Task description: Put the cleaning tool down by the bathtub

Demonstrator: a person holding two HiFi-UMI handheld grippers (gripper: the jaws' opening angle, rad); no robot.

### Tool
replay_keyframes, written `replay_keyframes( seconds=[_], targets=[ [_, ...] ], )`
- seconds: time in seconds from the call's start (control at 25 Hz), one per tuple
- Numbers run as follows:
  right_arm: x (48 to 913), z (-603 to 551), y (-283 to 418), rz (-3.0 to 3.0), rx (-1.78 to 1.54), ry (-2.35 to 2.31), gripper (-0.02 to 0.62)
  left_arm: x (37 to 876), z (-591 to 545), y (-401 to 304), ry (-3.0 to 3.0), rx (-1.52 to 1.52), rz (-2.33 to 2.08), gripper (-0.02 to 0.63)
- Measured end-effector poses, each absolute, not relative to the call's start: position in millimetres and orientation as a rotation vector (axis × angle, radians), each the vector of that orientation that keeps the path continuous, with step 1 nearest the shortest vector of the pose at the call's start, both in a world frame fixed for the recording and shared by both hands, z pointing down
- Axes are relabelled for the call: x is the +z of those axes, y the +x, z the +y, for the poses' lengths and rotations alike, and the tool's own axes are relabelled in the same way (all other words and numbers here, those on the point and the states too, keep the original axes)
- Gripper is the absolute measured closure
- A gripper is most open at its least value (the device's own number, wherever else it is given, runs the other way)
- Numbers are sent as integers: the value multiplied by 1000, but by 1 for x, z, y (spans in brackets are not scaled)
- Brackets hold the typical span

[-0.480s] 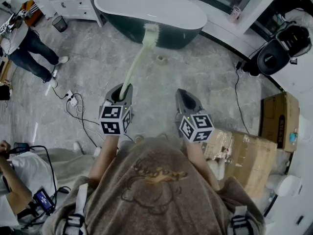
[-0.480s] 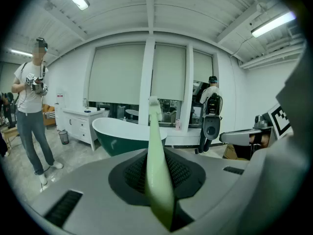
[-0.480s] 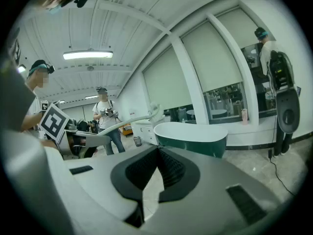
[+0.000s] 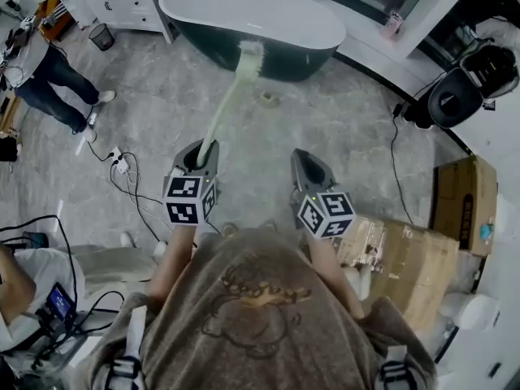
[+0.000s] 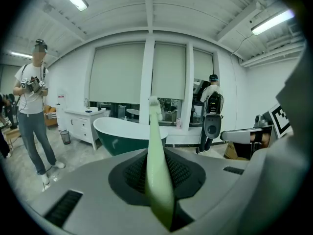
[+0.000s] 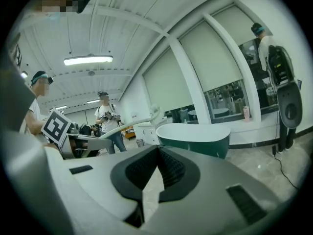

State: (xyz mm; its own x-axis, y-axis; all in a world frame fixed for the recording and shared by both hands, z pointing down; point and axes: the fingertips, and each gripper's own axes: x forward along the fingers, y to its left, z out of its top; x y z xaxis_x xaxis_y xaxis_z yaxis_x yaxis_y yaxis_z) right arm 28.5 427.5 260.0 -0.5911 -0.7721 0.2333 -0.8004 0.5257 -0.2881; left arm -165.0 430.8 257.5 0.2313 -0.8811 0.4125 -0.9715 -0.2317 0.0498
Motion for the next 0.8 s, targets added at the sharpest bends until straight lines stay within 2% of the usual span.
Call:
replay_keyframes(
  seconds=[0.56,0.8],
  targets=[
    [271,411,79,-2699,580,1303,595,268,419,-125,2148,398,-1777,538],
    [280,391,76,-2701,588,1258,595,276,399,-120,2138,404,-1784,540]
  ],
)
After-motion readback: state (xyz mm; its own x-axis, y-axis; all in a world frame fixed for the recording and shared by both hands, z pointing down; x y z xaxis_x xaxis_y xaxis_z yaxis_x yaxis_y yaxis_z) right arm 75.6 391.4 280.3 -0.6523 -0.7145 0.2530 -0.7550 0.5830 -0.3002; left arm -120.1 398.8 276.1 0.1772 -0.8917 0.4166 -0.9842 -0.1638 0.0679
